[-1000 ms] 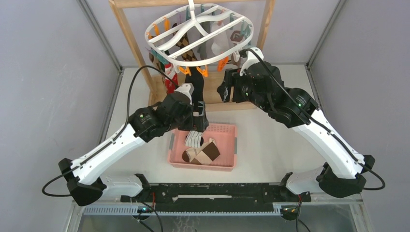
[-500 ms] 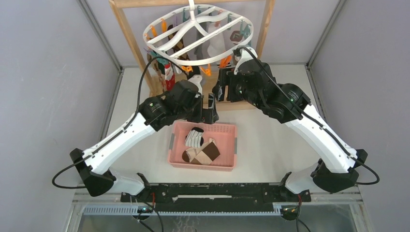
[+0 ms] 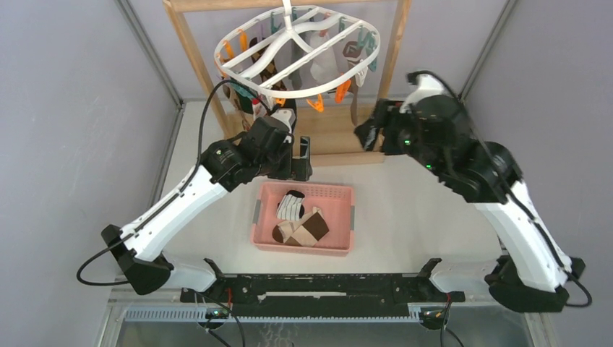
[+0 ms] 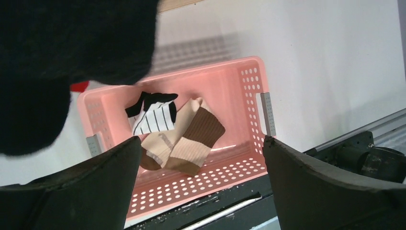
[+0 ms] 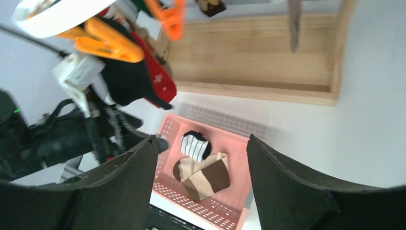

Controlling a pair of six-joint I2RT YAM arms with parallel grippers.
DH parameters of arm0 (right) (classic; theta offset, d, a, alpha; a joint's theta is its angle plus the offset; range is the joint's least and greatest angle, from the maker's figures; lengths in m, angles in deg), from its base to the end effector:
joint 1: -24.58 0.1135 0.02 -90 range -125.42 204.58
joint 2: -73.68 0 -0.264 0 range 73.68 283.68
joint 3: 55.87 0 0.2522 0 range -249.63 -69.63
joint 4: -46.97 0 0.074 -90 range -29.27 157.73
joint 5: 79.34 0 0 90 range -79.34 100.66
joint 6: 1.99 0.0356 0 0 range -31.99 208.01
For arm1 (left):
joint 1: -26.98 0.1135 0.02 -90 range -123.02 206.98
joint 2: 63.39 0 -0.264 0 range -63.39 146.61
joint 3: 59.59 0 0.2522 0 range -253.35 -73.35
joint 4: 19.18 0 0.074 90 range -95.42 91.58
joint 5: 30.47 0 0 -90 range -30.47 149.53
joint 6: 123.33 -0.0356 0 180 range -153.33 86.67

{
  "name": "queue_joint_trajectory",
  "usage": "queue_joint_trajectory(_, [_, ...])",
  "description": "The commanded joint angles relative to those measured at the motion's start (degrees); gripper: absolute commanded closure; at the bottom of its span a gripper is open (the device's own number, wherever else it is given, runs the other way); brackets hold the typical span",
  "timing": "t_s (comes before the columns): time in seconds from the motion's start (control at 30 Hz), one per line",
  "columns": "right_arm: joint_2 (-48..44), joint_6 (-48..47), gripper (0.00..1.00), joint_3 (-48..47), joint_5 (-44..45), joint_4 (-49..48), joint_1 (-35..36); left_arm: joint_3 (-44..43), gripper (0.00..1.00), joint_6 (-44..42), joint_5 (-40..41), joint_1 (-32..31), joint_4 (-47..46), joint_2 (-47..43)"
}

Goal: Remove the socks clipped to the hanger
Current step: Remove the sock from the hanger.

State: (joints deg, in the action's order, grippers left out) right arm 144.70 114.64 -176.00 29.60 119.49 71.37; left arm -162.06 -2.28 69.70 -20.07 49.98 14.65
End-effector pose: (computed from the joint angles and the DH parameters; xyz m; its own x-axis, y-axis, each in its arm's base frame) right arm 0.1440 0.1364 0.5110 -0.4608 0.1287 -0.8781 -0.3120 0.9028 0.2961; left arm 0.1902 -0.1951 0.3993 -0.7383 0.0480 -0.6727 0.2967 0.9189 -0.2600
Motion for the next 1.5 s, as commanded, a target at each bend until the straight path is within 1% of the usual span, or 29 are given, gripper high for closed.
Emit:
queue_joint_trajectory(0.0, [-5.77, 2.11, 0.25, 4.06, -5.59, 1.20, -7.11, -1.74, 0.00, 3.18, 3.03, 0.31, 2.21, -5.21])
queue_joint_trajectory(0.07, [-6.94, 1.45, 0.26, 5.63, -8.83, 0.74, -9.69, -0.91, 0.00, 4.44, 3.62, 0.34, 2.39, -7.15])
queue_joint_trajectory(0.17, [-6.92, 0.13, 0.27, 6.79, -13.71, 0.19, -11.34, -0.57, 0.00, 5.12, 3.57, 0.38, 2.04, -10.08])
queue_joint_trajectory(0.2, [-6.82, -0.28, 0.27, 7.41, -15.12, -0.58, -11.36, 0.25, 0.00, 4.30, 2.30, 0.33, 0.38, -11.34])
queue_joint_trajectory(0.3, [-6.01, -0.78, 0.26, 8.80, -18.11, -2.49, -11.36, 3.97, 0.00, 1.49, -6.59, 0.23, -8.24, -15.87])
queue_joint_trajectory(0.37, [-5.26, -0.87, 0.27, 9.25, -20.22, -3.53, -11.36, 4.28, 0.00, 1.73, -4.59, 0.15, -6.85, -17.21])
queue_joint_trajectory(0.43, [-4.66, -1.19, 0.27, 9.89, -21.66, -5.18, -11.05, 4.44, 0.00, 2.58, -0.29, 0.25, -3.58, -18.65])
queue_joint_trajectory(0.53, [-4.41, -1.79, 0.27, 11.93, -22.52, -8.99, -9.48, 6.03, 0.00, 4.35, 5.09, 0.25, -0.36, -21.70])
queue_joint_trajectory(0.6, [-4.21, -1.71, 0.27, 13.44, -22.13, -11.40, -8.34, 7.63, 0.00, 5.37, 7.15, 0.50, 0.64, -23.46])
queue_joint_trajectory(0.8, [-1.41, -2.45, 0.27, 14.73, -21.03, -17.92, -4.68, 9.61, 0.00, 5.73, 6.00, 2.25, 2.53, -22.89])
queue_joint_trajectory(0.9, [1.07, -1.79, 0.28, 13.29, -19.05, -18.23, -3.03, 10.56, 0.00, 3.95, 5.58, 2.60, 1.38, -22.84])
queue_joint_trajectory(1.03, [1.66, -0.84, 0.31, 13.17, -15.75, -19.92, -1.90, 12.39, 0.00, 1.43, 7.57, 3.36, 0.49, -23.85])
queue_joint_trajectory(1.17, [1.75, -3.65, 0.31, 14.52, -17.62, -20.62, -1.49, 14.79, 0.00, 1.48, 8.37, 5.00, -3.27, -26.21])
queue_joint_trajectory(1.27, [-0.46, -3.86, 0.31, 19.82, -21.43, -25.03, -1.61, 14.39, 0.00, 3.44, 8.28, 5.96, -4.69, -27.14])
queue_joint_trajectory(1.33, [-3.24, -2.62, 0.30, 27.45, -23.98, -32.67, -2.10, 13.31, 0.00, 3.62, 8.15, 6.00, -4.17, -26.67])
queue_joint_trajectory(1.4, [-5.18, -0.49, 0.30, 34.80, -26.79, -39.79, -3.40, 11.33, 0.00, 3.54, 8.59, 6.07, -1.52, -25.52])
queue_joint_trajectory(1.47, [-5.71, 0.59, 0.29, 38.96, -29.49, -44.78, -4.55, 9.30, 0.00, 3.35, 8.70, 6.08, 0.08, -24.73])
